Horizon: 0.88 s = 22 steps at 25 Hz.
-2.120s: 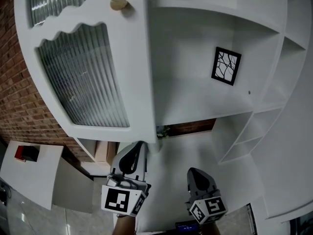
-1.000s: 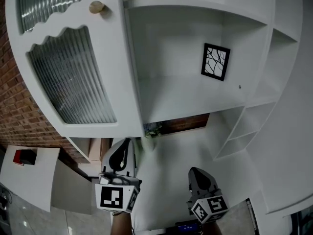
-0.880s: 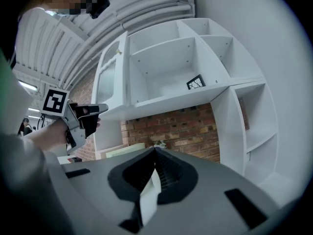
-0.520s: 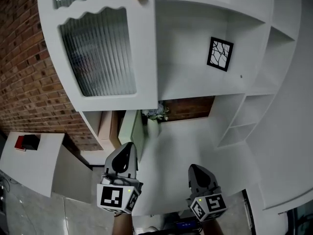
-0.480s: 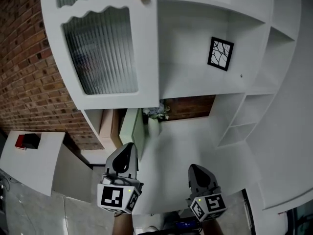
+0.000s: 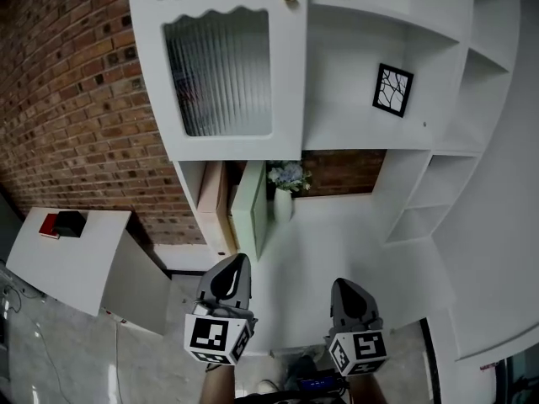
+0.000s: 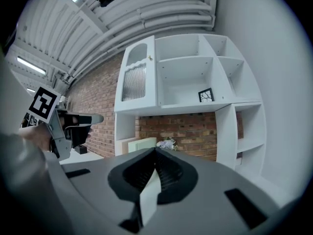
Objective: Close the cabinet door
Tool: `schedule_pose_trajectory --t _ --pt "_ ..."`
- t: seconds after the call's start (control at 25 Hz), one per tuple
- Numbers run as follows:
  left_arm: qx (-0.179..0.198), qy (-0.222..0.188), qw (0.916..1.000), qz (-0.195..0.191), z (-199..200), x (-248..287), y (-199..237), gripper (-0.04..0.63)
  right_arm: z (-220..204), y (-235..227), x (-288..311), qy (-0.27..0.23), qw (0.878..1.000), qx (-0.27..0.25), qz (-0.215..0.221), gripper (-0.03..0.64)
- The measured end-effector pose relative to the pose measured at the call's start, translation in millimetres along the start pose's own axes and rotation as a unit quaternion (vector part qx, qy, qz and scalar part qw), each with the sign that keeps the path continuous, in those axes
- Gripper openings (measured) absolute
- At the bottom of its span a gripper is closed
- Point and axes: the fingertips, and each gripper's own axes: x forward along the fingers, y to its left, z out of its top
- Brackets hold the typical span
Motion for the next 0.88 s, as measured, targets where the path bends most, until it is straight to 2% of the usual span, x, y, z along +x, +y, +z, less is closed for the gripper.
schedule_pose_trajectory --t 0.36,0.88 --pt "0.005 0.001 1.0 0.005 -1 -36 5 0.014 1 33 -18 -0.003 1.0 -0.008 0.005 0.0" --pt "0.002 -0.011 0.9999 0.001 5 -44 13 0.014 7 46 -17 -0.006 1.0 -0.013 0.008 0.0"
